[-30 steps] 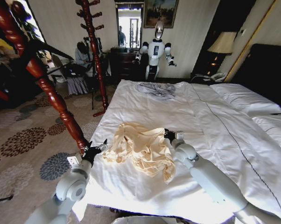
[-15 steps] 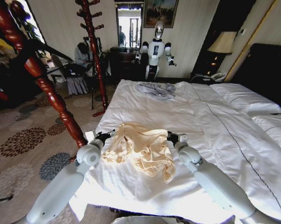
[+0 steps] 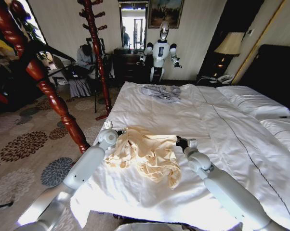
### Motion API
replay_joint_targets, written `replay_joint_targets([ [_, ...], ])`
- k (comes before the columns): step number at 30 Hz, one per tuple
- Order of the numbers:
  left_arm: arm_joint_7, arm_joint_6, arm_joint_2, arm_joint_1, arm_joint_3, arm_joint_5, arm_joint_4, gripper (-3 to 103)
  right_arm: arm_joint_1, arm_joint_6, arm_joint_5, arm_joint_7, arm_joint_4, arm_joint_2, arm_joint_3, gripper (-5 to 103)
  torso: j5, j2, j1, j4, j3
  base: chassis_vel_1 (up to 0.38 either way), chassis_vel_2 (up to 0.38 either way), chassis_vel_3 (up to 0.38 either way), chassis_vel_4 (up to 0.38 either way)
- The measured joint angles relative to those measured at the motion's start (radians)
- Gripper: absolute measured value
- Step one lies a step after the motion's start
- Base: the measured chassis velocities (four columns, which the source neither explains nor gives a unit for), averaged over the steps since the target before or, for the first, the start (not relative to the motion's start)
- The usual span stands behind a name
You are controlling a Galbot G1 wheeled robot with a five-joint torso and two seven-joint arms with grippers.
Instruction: Pick up the clothes from the bed and hang them on the clothes hanger.
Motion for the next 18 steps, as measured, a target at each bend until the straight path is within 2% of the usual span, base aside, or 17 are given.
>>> replay_joint_targets([
  [2,0.002,0.0,-0.007,-0.005,0.001,0.005,0.009,91,-0.003,0.0,-0.001,0.0,0.001,-0.001,0.003,0,0.0,0.0,0.0,-0.0002,0.0,0.0,0.0,0.0,0.0],
  [5,0.043,-0.006,-0.081,-0.05,0.01,0.038,0.105,93,-0.017,0.003,-0.005,-0.003,0.003,-0.007,0.015,0,0.0001,0.0,0.0,0.0001,0.0,0.0,0.0,0.0,0.0],
  [10,0.071,-0.01,-0.148,-0.069,0.002,0.082,0.2,97,-0.018,0.003,-0.005,-0.004,0.0,-0.008,0.016,0,-0.0002,0.0,0.0,0.0002,0.0,0.0,0.0,0.0,0.0],
  [13,0.073,-0.019,-0.216,-0.085,-0.01,0.105,0.269,92,-0.018,0.004,-0.005,-0.004,-0.004,-0.009,0.009,0,0.0,0.0,0.0,-0.0001,0.0,0.0,0.0,0.0,0.0],
  [18,0.082,-0.042,-0.255,-0.093,-0.021,0.15,0.341,89,-0.019,0.004,0.001,-0.002,-0.005,-0.009,0.007,0,0.0,0.0,0.0,0.0001,0.0,0.0,0.0,0.0,0.0],
])
